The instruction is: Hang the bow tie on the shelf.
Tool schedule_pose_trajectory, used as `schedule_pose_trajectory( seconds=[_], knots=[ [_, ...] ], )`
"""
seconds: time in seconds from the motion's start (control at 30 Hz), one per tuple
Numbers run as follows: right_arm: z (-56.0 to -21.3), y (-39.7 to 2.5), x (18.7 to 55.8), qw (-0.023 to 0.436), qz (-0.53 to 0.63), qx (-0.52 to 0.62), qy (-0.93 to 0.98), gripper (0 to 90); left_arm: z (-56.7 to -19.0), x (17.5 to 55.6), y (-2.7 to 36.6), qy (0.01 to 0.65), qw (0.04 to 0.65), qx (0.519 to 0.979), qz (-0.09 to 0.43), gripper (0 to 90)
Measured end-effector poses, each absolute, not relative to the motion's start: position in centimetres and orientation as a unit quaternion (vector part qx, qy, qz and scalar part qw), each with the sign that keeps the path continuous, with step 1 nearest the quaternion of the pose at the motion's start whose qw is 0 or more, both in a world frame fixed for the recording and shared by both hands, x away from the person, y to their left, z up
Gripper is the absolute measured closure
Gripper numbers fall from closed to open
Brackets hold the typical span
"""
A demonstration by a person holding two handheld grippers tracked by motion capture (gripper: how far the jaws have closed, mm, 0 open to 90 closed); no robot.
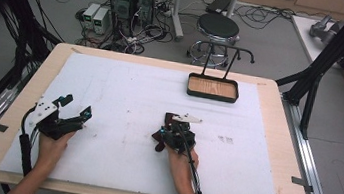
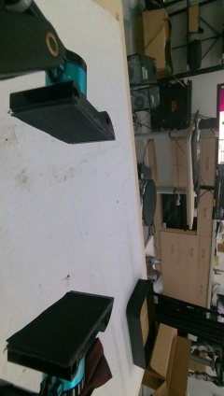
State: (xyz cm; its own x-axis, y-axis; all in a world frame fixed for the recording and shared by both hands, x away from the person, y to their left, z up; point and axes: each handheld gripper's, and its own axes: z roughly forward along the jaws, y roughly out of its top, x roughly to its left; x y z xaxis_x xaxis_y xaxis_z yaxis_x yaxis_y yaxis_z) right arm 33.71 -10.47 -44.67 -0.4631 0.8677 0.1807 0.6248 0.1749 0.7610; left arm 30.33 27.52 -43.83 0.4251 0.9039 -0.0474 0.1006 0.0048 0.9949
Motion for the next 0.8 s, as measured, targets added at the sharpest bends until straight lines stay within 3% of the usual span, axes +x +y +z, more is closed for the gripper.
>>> schedule_pose_trajectory(
  seconds=[0.23, 0.63, 0.8],
  knots=[
    [-44.7, -10.5, 33.6, 0.140, 0.424, 0.498, 0.743, 81.0, -43.8, 30.3, 27.6, 0.409, 0.580, 0.614, 0.346, 17.5],
    [-42.2, -12.2, 33.3, 0.143, 0.476, 0.463, 0.734, 81.7, -43.8, 30.3, 27.6, 0.409, 0.580, 0.616, 0.343, 17.4],
    [-40.1, -14.2, 34.4, 0.107, 0.506, 0.445, 0.731, 81.6, -43.8, 30.3, 27.6, 0.409, 0.579, 0.615, 0.345, 17.4]
  ],
)
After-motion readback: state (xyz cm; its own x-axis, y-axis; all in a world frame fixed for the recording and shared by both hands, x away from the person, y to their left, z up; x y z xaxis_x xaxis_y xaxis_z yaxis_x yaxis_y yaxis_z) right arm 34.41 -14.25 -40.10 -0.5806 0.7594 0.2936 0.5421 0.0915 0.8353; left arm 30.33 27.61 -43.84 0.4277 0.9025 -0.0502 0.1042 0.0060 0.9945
